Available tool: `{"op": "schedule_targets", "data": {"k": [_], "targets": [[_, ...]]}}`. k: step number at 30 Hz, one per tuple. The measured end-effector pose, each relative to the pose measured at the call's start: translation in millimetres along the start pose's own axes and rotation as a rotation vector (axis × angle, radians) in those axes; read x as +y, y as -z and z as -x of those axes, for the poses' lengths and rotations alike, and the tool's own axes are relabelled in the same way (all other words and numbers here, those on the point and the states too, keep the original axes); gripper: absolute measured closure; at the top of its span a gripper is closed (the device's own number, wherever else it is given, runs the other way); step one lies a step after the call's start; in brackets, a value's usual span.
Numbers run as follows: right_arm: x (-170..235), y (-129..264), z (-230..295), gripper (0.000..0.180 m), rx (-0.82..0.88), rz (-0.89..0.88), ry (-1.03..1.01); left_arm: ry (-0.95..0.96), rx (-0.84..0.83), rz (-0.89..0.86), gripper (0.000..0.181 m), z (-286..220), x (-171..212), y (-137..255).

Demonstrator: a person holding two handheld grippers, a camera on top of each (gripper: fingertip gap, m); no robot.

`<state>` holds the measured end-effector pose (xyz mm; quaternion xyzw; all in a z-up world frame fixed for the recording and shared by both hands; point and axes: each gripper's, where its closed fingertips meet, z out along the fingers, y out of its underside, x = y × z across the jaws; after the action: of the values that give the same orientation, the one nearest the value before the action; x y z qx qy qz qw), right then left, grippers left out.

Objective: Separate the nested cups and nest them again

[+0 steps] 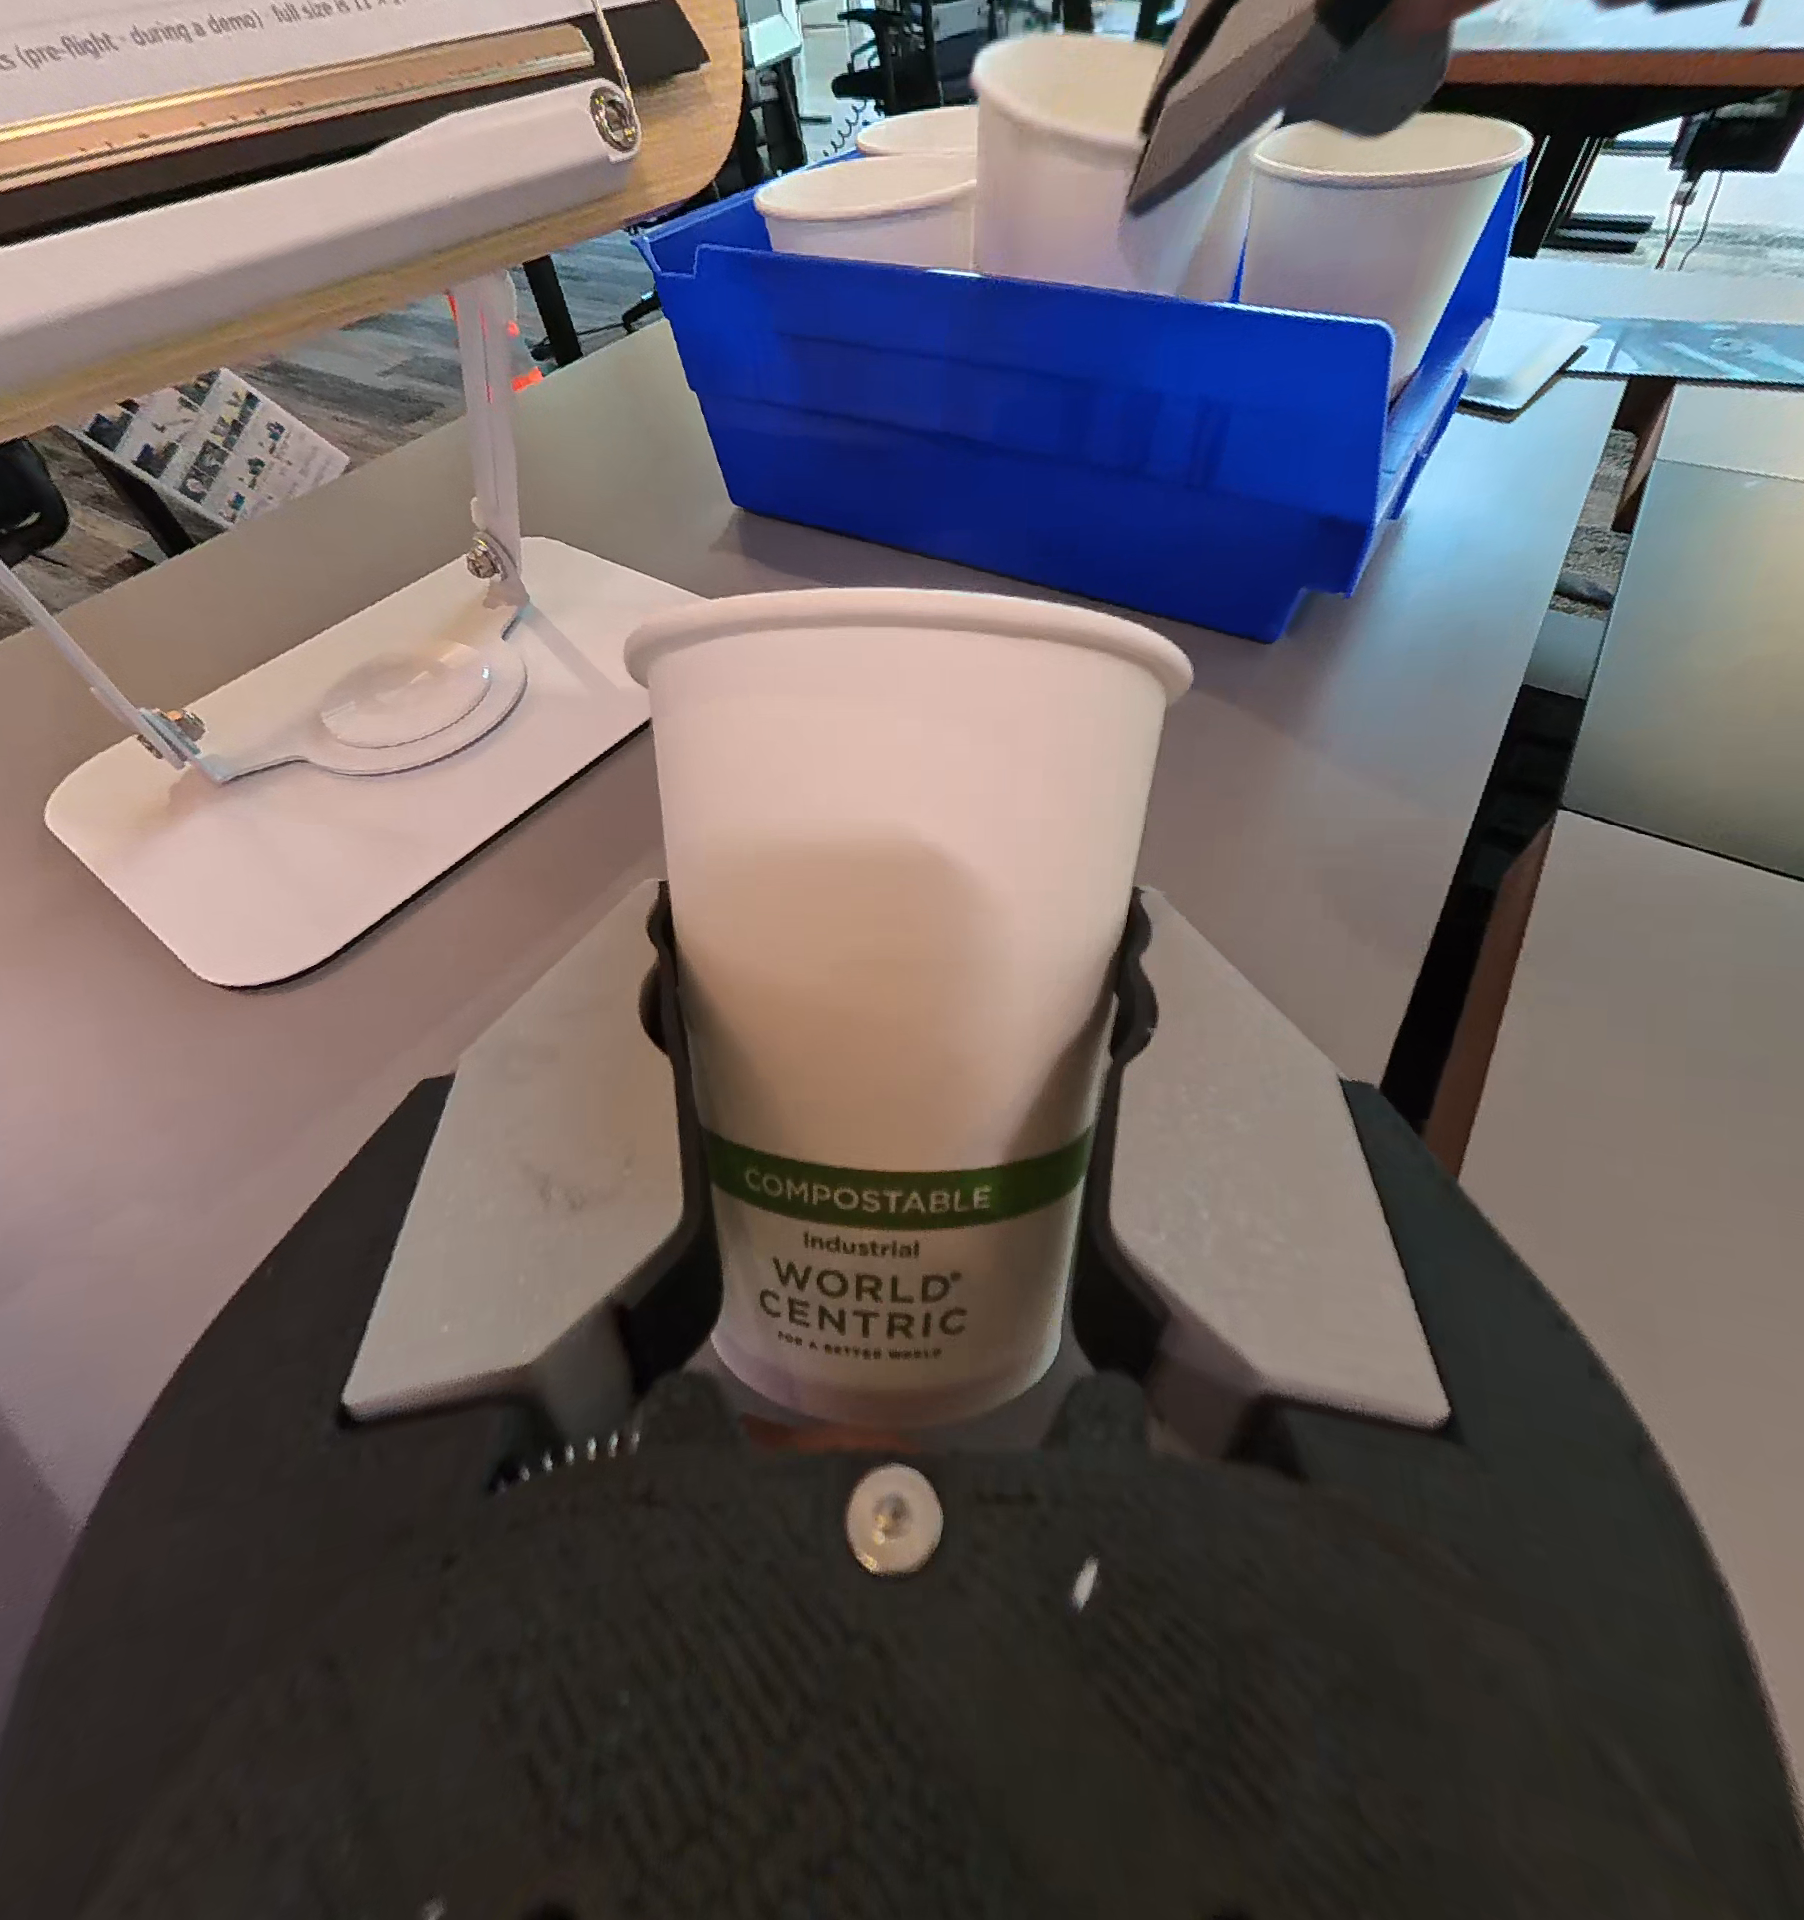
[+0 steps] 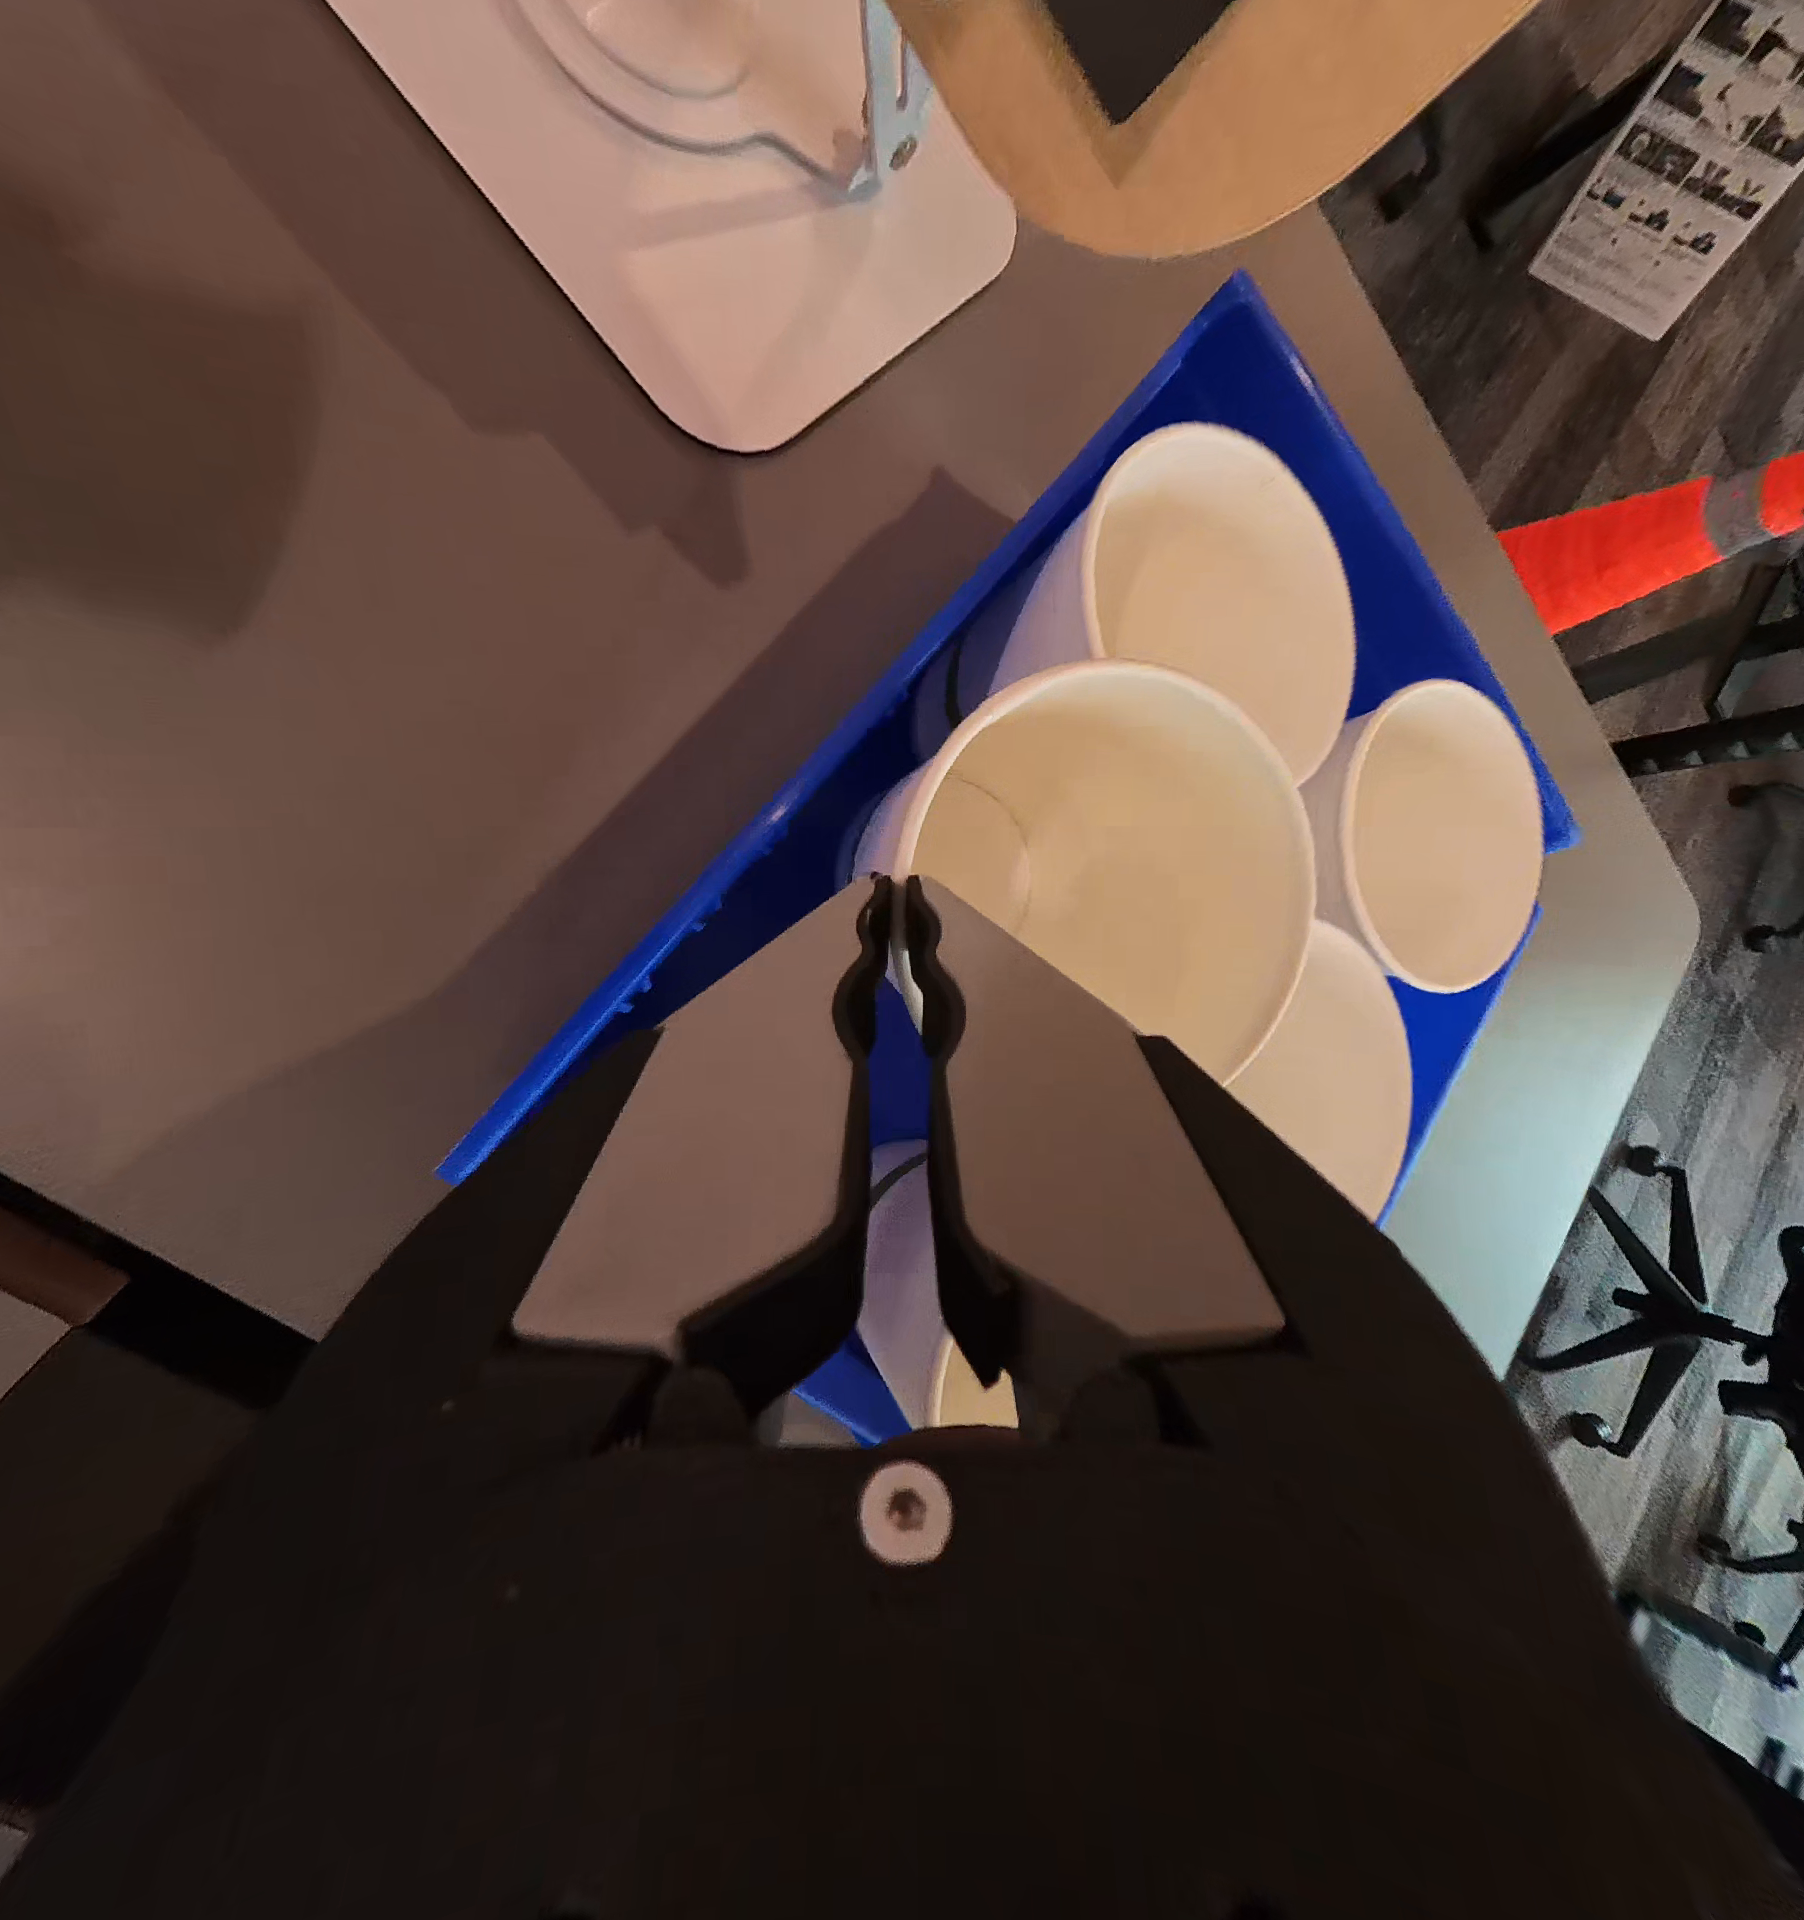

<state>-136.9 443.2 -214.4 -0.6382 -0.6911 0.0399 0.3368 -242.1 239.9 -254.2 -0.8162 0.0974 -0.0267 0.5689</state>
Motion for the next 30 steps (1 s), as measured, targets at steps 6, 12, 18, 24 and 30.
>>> {"op": "schedule_targets", "data": {"k": [6, 12, 18, 24, 30], "targets": [[5, -14, -1, 0.165, 0.002, 0.036, -0.008, 0.008, -0.002, -0.007, 0.098, 1, -2, 1], [-10, 8, -5, 0.167, 0.006, -0.063, -0.043, 0.007, -0.003, -0.012, 0.098, 1, -3, 2], [-61, 62, 60, 0.17, -0.202, -0.318, -0.035, -0.031, 0.022, -0.034, 0.098, -7, -7, 2], [-101, 87, 170, 0.163, -0.603, -0.419, -0.018, -0.053, 0.033, -0.035, 0.098, -12, -7, 1], [-110, 63, 215, 0.161, -0.724, -0.371, -0.016, -0.087, 0.051, -0.077, 0.098, -19, -16, 4]]}}
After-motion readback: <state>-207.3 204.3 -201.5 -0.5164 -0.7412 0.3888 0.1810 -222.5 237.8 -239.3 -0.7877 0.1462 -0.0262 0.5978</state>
